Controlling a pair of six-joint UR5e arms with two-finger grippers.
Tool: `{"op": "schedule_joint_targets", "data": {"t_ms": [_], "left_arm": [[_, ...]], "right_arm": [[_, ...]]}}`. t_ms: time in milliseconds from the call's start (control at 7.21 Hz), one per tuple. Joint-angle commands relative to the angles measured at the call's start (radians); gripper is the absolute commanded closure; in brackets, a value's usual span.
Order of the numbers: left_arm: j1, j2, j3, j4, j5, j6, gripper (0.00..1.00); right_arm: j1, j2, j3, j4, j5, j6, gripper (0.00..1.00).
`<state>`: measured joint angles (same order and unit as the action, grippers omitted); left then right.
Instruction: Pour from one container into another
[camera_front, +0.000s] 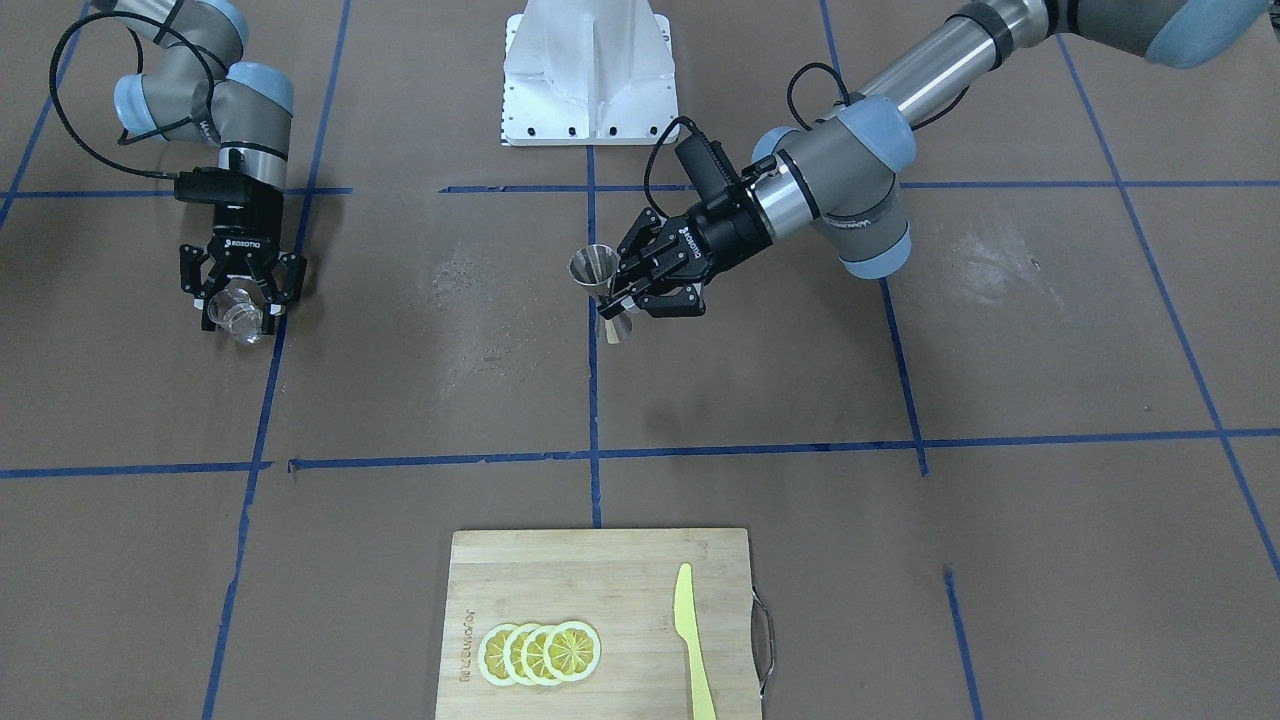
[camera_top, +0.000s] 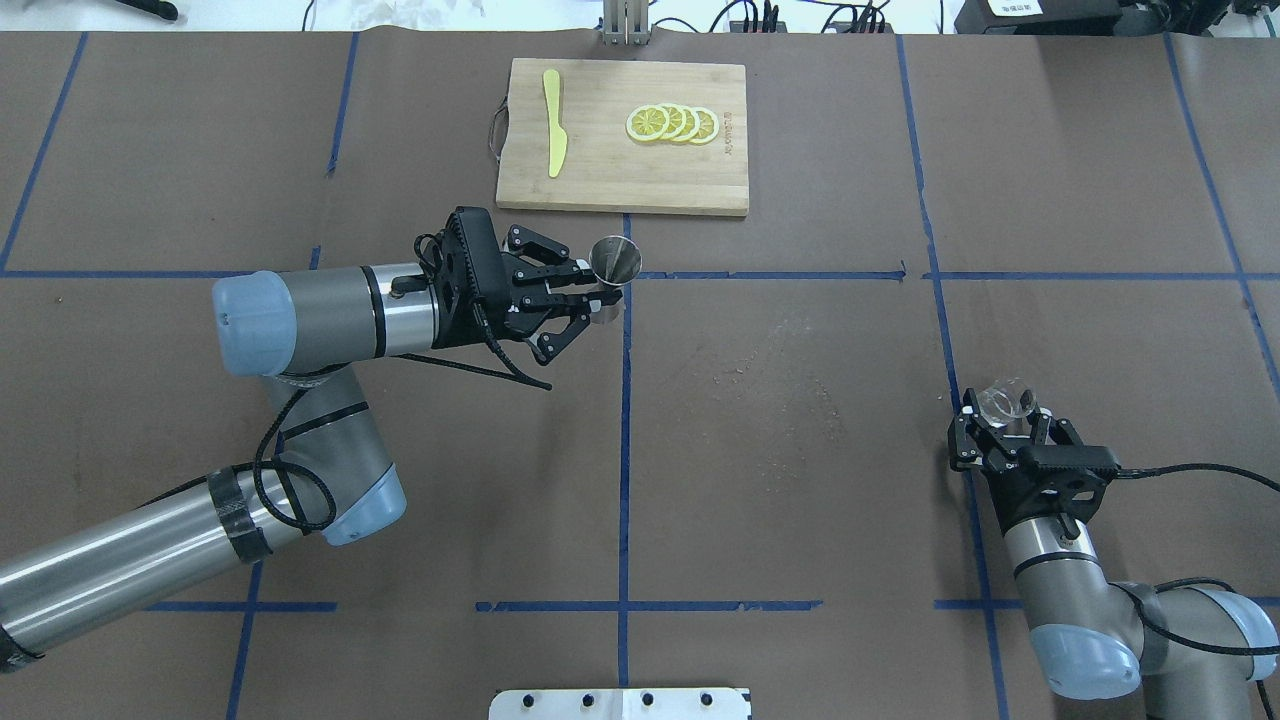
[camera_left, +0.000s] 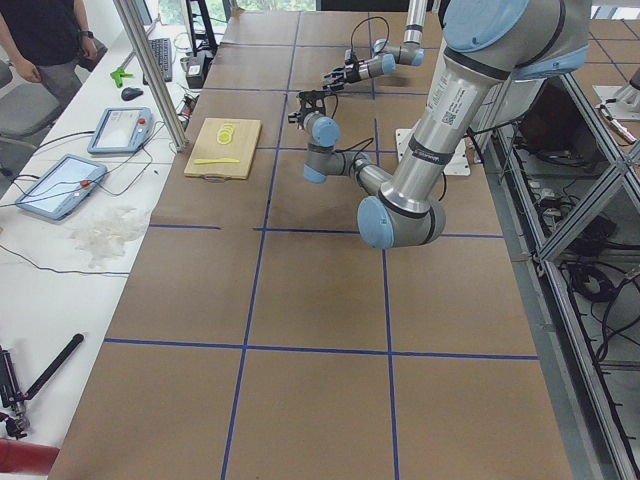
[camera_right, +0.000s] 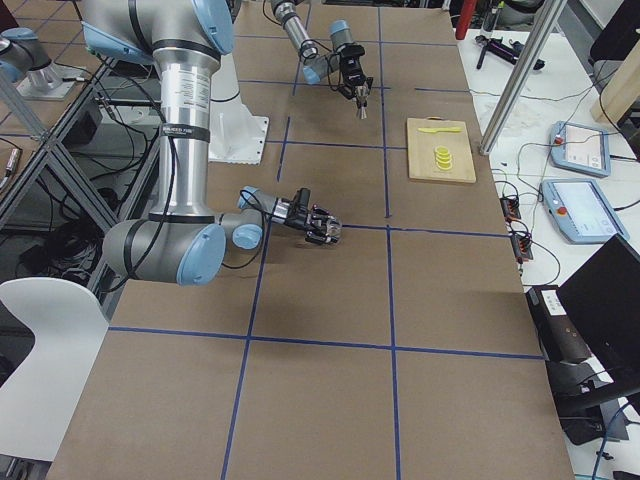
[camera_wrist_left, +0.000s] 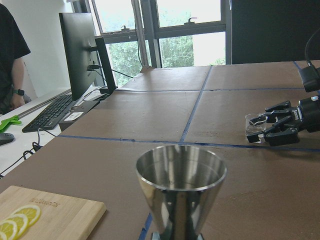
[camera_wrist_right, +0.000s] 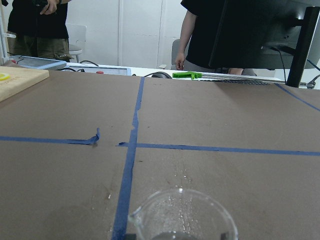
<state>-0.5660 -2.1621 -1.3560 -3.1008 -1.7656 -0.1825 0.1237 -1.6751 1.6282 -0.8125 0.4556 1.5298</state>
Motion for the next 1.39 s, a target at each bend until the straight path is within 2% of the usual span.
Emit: {"op": "schedule_joint_targets", "data": {"t_ms": [0, 416, 555, 693, 971, 1109, 1248], "left_arm": [[0.000, 0.001, -0.005, 0.001, 0.000, 0.000, 1.00], [0.000, 0.001, -0.006, -0.001, 0.000, -0.002, 1.00], [0.000, 0.004, -0.005, -0.001, 0.000, 0.000, 1.00], [0.000, 0.004, -0.006, -0.001, 0.000, 0.000, 1.00], [0.000, 0.007, -0.006, -0.001, 0.000, 0.000, 1.00], [0.000, 0.007, -0.006, -0.001, 0.000, 0.000, 1.00], [0.000, 0.007, -0.006, -0.001, 0.000, 0.000, 1.00]], "right_arm": [[-0.001, 0.000, -0.001, 0.001, 0.000, 0.000, 1.00], [0.002, -0.002, 0.016, 0.004, 0.002, -0.017, 1.00], [0.002, -0.002, 0.053, 0.004, -0.003, -0.037, 1.00], [0.004, 0.000, 0.065, 0.007, -0.014, -0.128, 1.00], [0.004, 0.012, 0.084, 0.151, -0.011, -0.385, 1.00], [0.010, 0.014, 0.078, 0.229, 0.011, -0.490, 1.00], [0.028, 0.040, 0.087, 0.242, 0.044, -0.567, 1.00]]}}
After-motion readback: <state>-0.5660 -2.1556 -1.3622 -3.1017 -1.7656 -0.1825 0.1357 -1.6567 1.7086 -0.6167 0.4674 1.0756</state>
